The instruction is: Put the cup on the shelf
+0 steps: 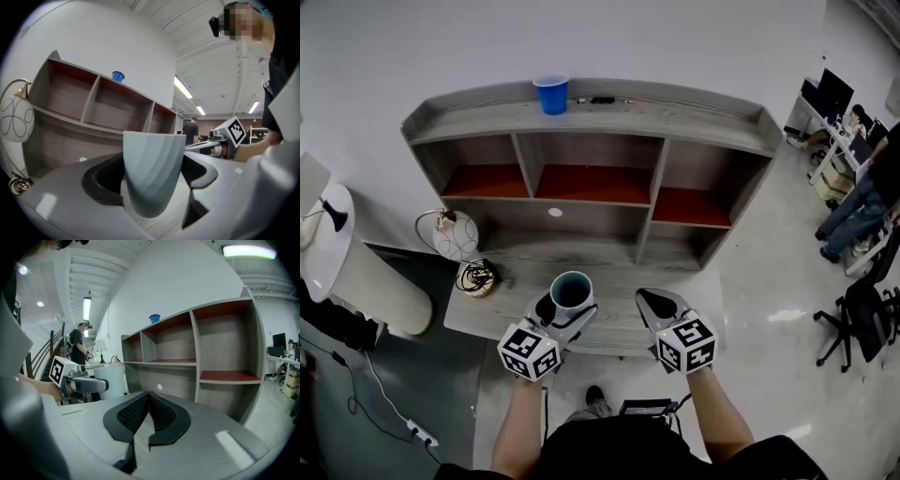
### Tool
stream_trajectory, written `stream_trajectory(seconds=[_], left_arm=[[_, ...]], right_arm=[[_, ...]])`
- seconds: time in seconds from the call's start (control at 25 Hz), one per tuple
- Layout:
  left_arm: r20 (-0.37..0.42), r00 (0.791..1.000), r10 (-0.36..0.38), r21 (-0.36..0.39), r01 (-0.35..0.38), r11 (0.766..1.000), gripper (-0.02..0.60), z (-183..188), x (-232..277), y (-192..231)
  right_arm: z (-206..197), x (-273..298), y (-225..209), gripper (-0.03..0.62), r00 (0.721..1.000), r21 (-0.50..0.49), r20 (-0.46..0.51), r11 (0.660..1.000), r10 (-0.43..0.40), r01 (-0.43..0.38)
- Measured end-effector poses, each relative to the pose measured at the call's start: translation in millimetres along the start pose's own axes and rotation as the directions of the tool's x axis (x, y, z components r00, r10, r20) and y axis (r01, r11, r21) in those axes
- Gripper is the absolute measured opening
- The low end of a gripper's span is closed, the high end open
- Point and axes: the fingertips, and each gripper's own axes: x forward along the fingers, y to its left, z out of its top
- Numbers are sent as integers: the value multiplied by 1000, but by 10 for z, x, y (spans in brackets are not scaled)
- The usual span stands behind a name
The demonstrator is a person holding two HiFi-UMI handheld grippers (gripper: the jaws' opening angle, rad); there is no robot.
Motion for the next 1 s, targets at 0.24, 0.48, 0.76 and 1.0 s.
stream_trajectory(seconds=[0.24,0.48,0.76,1.0], left_arm=[[-6,999,-35,-7,35,999,370,5,75,294],[-7,999,-49,-24,49,999,370,-9,117,437],[-15,999,-47,-27,47,999,370,-7,209,484],[-30,999,-35,-17,35,999,370,-43,289,430]], right_arm=[[6,255,17,14,999,12,-10,999,-34,34],[28,405,2,14,999,10,-27,999,-45,45],[76,477,-31,13,999,10,-29,1000,-29,30],[89,493,-120,14,1000,8,-24,1000,-9,9]])
